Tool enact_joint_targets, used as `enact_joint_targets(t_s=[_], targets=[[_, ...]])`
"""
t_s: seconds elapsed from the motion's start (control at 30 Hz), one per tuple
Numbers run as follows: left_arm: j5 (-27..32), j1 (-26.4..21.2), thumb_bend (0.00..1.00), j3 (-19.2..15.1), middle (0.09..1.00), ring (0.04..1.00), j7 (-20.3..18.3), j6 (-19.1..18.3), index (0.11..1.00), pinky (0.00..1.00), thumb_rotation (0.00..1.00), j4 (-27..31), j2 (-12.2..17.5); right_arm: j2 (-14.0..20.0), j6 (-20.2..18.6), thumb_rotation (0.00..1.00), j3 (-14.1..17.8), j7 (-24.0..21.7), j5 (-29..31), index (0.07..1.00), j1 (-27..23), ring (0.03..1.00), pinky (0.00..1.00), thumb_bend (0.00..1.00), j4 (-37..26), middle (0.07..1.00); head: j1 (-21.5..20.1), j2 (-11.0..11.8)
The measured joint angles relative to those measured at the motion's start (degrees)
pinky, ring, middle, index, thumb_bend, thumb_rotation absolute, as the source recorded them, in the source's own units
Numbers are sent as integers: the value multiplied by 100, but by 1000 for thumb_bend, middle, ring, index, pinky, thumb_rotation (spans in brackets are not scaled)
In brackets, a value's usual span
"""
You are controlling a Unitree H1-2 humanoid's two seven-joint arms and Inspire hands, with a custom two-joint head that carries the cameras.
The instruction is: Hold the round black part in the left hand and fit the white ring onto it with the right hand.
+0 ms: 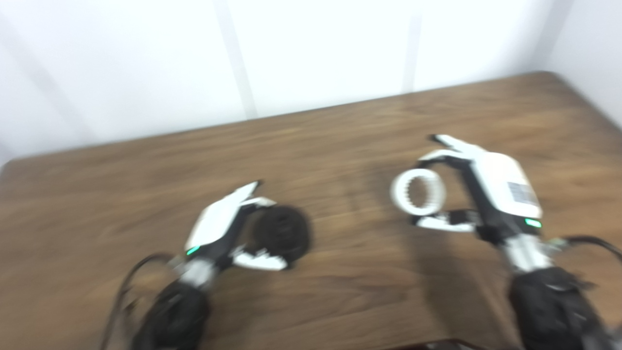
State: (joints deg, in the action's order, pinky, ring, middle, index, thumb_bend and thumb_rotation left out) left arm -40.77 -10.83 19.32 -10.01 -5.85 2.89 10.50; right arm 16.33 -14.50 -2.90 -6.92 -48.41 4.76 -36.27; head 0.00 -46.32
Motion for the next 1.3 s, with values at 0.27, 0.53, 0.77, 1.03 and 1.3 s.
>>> enact_joint_targets(t_s=[0.27, 0.53, 0.77, 1.03, 1.3], targets=[[-99, -1, 924, 84, 1000, 1000, -32, -62, 625, 1000, 287, 53, -71, 15, 168, 156, -5, -189, 125, 495, 54, 872, 962, 520, 5, 876, 0, -27], [-109, -8, 926, 72, 1000, 1000, -70, -65, 626, 1000, 290, 55, -68, -10, 231, 156, -168, -378, 202, 495, 2, 873, 918, 521, 26, 875, -61, -18], [-108, -18, 927, 61, 1000, 1000, -111, -66, 628, 1000, 297, 55, -68, -204, 249, 155, -564, -541, 145, 495, -171, 877, 920, 522, 70, 880, -53, -18], [-120, -21, 927, 63, 1000, 1000, -111, -66, 625, 1000, 291, 55, -69, -472, 285, 157, -999, -695, -120, 495, -421, 867, 888, 522, 216, 872, -44, -18], [-126, -21, 925, 67, 1000, 1000, -111, -71, 625, 1000, 297, 55, -82, -752, 369, 159, -1363, -803, -347, 495, -711, 858, 866, 521, 559, 869, -9, -27]])
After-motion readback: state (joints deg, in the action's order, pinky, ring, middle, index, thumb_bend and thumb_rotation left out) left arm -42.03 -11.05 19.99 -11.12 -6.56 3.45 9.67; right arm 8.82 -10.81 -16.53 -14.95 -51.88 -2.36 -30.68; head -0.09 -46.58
